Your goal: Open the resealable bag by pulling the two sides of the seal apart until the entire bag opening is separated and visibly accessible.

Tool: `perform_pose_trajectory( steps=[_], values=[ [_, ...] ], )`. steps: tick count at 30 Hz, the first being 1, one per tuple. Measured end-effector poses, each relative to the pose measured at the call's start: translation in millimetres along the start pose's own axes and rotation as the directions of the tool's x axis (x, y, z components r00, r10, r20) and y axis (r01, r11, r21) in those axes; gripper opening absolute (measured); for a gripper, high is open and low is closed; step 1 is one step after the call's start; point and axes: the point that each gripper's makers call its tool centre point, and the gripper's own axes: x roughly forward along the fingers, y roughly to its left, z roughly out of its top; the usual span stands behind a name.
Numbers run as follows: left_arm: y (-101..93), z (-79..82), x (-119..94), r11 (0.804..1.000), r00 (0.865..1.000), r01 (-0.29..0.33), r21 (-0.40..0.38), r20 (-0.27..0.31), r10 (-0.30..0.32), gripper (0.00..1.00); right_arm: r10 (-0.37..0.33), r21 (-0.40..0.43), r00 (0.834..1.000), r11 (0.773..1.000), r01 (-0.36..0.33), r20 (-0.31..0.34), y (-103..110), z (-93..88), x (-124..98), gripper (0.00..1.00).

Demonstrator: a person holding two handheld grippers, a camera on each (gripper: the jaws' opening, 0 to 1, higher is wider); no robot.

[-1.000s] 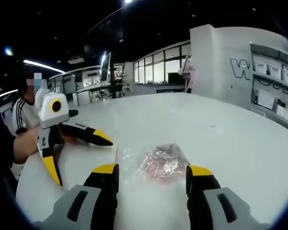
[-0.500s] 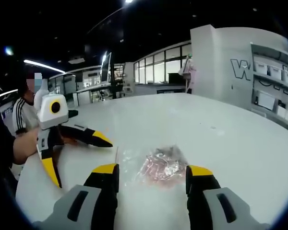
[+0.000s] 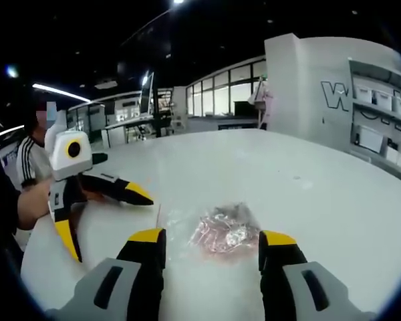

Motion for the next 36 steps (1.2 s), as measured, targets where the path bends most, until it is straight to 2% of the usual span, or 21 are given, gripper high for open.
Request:
perform_pose_trajectory(
  steps=[36],
  values=[
    [0.9,0.3,-1,1.0,1.0,0.0,-0.002,-0.001,0.0,0.83,0.012,-0.031,1.0,0.999,-0.012,-0.024,-2,5.6,14,0.52]
  ],
)
